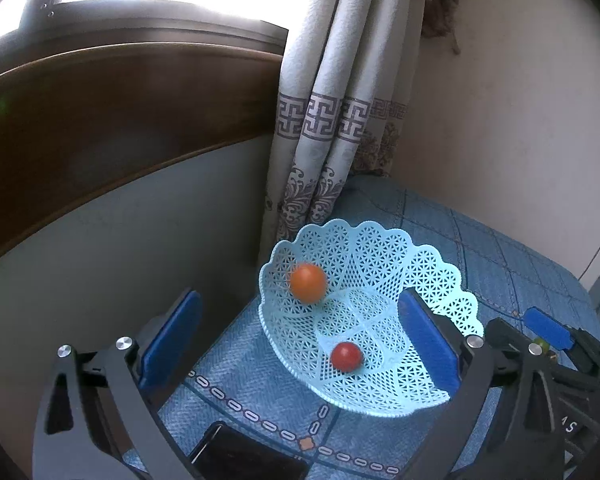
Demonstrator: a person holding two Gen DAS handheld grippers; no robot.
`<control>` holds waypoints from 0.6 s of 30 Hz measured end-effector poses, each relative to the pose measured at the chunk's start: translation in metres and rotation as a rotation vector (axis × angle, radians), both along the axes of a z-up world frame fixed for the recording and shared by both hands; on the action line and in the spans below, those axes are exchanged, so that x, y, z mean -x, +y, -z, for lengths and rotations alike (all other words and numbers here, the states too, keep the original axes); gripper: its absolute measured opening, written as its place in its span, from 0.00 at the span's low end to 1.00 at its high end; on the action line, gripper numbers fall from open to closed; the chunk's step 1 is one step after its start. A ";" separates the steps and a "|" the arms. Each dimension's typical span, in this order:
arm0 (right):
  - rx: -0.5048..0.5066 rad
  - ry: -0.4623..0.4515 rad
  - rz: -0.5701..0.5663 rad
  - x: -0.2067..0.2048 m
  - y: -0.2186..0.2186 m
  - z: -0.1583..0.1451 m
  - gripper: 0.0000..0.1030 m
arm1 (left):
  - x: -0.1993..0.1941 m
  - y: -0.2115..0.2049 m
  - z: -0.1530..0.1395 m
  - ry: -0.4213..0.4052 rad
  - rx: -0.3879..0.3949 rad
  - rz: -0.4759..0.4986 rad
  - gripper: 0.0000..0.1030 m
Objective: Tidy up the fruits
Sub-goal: 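Withdraw both tools from the basket back toward the fruits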
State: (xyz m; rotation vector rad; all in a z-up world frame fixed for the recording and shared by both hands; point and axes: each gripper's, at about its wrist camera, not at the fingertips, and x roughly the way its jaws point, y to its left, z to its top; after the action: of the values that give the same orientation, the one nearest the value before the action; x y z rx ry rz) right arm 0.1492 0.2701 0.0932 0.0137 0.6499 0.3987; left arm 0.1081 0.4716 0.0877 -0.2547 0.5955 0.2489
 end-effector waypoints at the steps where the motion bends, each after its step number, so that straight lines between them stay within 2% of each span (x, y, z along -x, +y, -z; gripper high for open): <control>1: -0.003 0.000 0.006 0.001 -0.003 0.000 0.70 | 0.000 -0.001 0.000 0.001 -0.001 0.003 0.97; 8: -0.008 -0.004 0.059 0.005 -0.026 -0.002 0.75 | 0.000 -0.011 -0.001 0.002 -0.012 0.019 0.97; 18: -0.035 -0.007 0.137 0.015 -0.072 -0.003 0.75 | 0.002 -0.031 -0.009 -0.005 -0.033 0.050 0.97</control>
State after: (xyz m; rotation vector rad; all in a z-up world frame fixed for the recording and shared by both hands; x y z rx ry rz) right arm 0.1345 0.1978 0.0962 0.0900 0.6312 0.2779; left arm 0.1058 0.4411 0.0971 -0.2086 0.5920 0.2098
